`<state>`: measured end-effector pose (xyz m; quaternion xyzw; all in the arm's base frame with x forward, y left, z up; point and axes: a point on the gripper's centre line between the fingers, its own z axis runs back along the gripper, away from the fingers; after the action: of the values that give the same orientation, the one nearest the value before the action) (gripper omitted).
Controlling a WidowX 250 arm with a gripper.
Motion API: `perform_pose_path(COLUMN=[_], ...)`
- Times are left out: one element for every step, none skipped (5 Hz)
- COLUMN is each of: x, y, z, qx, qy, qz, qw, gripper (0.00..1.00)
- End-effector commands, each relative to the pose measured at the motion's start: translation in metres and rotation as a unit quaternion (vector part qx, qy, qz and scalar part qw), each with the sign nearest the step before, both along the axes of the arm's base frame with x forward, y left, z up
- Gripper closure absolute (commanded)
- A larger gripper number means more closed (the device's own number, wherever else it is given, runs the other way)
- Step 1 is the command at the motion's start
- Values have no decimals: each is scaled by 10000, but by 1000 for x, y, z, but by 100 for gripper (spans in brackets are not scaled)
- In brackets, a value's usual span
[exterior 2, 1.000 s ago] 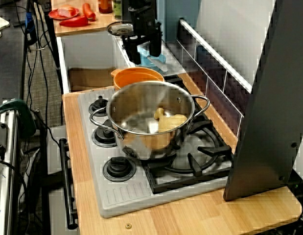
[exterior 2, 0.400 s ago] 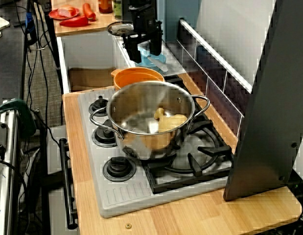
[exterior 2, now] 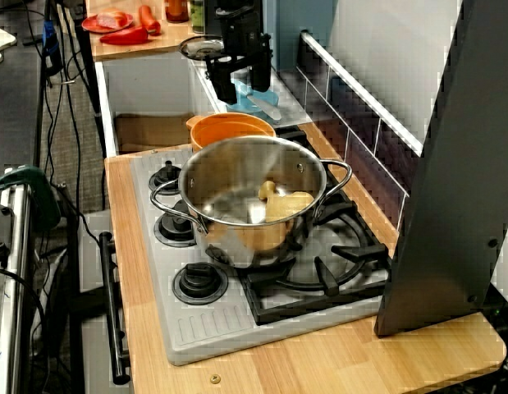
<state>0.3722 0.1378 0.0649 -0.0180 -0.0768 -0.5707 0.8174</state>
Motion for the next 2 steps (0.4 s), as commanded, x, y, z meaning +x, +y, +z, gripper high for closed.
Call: perform_pose_path(x=[7, 7], y=[7, 8], z=[18, 17], qx=[131, 142], qy=[-253, -254], qz=[33, 43], qw=[9996, 9996], gripper=[0, 0])
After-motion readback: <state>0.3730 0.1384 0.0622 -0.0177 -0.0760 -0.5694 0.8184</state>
